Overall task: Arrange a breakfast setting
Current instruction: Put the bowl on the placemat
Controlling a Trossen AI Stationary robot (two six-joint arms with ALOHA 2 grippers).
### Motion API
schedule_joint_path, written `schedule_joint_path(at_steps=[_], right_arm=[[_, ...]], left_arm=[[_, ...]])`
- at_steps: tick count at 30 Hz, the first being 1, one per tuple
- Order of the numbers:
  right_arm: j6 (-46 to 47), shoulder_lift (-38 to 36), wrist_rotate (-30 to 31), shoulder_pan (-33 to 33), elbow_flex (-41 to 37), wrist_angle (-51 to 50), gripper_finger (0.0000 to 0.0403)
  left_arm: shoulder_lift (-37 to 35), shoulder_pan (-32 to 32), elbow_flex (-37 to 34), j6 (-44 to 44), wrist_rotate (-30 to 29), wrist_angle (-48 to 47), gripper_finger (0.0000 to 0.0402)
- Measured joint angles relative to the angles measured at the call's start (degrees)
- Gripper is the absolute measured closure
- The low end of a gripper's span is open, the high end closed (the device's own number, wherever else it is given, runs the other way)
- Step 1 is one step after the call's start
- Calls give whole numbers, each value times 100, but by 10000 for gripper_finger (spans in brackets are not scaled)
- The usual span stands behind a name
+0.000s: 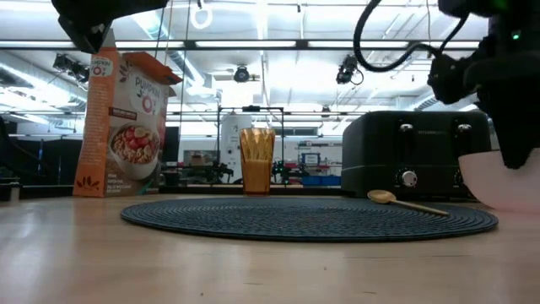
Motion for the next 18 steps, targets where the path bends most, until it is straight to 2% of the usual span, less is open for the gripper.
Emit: schedule_joint_path(at_steps=[6, 12, 18], right_arm=[[-211, 543, -347, 0, 156, -10, 314], [-279, 697, -297, 30, 425, -365, 388], [1, 582, 57, 311, 1229, -1310, 391]], left_arm=[[0, -17, 0, 6, 0, -10, 179], [0, -67, 0, 5, -2, -15, 179], [2, -202, -2, 4, 0, -56, 180]])
